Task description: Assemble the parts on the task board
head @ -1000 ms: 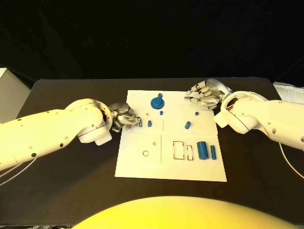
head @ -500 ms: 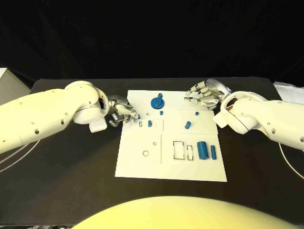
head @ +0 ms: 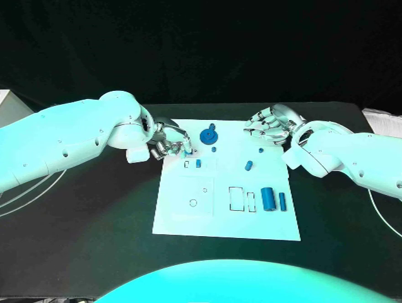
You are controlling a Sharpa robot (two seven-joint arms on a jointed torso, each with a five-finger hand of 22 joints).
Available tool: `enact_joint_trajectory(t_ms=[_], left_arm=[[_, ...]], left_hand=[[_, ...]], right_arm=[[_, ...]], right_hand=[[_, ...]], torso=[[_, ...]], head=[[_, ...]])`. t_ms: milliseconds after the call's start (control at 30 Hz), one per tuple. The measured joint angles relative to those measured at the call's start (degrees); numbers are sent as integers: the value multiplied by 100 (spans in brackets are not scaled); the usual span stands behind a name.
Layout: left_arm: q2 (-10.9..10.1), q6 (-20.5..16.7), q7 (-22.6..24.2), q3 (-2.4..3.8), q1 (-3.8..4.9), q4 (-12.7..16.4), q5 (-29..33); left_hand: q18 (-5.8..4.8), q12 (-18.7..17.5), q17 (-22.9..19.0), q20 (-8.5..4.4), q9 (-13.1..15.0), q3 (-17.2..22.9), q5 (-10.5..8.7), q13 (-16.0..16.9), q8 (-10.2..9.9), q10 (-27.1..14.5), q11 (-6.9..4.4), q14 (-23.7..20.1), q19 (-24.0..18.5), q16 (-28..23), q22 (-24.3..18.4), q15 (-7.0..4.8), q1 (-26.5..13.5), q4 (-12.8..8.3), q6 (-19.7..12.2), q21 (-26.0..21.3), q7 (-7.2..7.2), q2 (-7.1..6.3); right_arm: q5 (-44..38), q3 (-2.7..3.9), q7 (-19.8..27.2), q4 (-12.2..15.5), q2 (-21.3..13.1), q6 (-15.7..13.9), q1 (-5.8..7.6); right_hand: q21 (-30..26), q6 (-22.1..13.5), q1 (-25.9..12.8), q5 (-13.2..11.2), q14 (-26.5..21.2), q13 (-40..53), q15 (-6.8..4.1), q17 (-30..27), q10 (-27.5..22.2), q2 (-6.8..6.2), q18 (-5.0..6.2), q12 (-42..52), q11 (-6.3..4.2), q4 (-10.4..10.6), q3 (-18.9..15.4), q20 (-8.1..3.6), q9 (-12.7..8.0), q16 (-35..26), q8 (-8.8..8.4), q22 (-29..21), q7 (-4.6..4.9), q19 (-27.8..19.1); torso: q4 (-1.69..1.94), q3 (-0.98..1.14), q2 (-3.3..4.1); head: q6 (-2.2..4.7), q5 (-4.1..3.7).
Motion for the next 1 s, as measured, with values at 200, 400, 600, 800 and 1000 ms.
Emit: enact_joint_trajectory(t_ms=[200, 400, 600, 800, 1000], left_arm=[[148, 31, -179, -95, 72, -7, -290], [214, 16, -333, -155, 93, 65, -772], [249, -9, -445, -195, 100, 129, -1167], [299, -17, -513, -222, 102, 133, -1360], [379, 97, -560, -234, 104, 88, -1374]], left_hand=[[0, 0, 0, -31, 65, -59, 213, 123, -102, 150, -29, 21, 31, 0, 0, -21, -40, -59, 96, 44, 6, 26], [0, 30, 0, -51, 128, -103, 418, 220, -148, 220, -39, 1, 51, 0, -1, -41, -61, -103, 148, 71, -6, 47], [-56, 62, 0, -31, 145, -104, 418, 279, -149, 262, -40, 0, 71, 0, -1, -40, -84, -104, 180, 71, 8, 51], [-91, 66, 0, -50, 172, -119, 480, 342, -182, 313, -52, 0, 91, 0, -2, -40, -106, -119, 206, 107, -4, 31], [-91, 66, 0, -31, 200, -135, 484, 361, -182, 333, -70, 0, 111, 0, -2, -40, -131, -135, 217, 107, -14, 29]], right_arm=[[0, 0, 20, -2, 12, -28, 0], [38, 0, 153, 3, 13, -222, 0], [175, 0, 443, 30, 3, -527, 22], [353, 0, 799, 48, 5, -770, 88], [532, 5, 1130, 6, 41, -929, 191]], right_hand=[[-29, 0, 0, 25, 0, 0, 0, 0, 0, 0, 0, 0, 0, 0, 0, 0, 0, 0, 0, -1, 0, 0], [-672, -22, -24, 67, 0, -113, 0, -1, -359, -24, 138, -356, 2, 6, 104, 1, -8, -293, 0, -1, 20, -151], [-3099, -106, -8, 67, -259, -1566, 29, -574, -1525, -101, 570, -1877, 70, -20, 388, 28, -8, -1390, 0, -1294, 15, -1099], [-5297, -210, -24, 66, -1418, -3010, 103, -2745, -2388, -203, 759, -3356, 160, -129, 745, 104, 30, -4103, 68, -2828, 84, -1805], [-6375, -345, -101, 66, -2040, -4537, 339, -3450, -2640, -281, 759, -4772, 247, -223, 1060, 348, 78, -5727, 155, -3790, 175, -2279]], torso=[[7, 3, -7], [7, 4, -12], [5, -5, -12], [8, -10, -3], [8, -16, 1]], head=[[0, 13], [0, 26], [0, 35], [0, 39], [0, 47]])
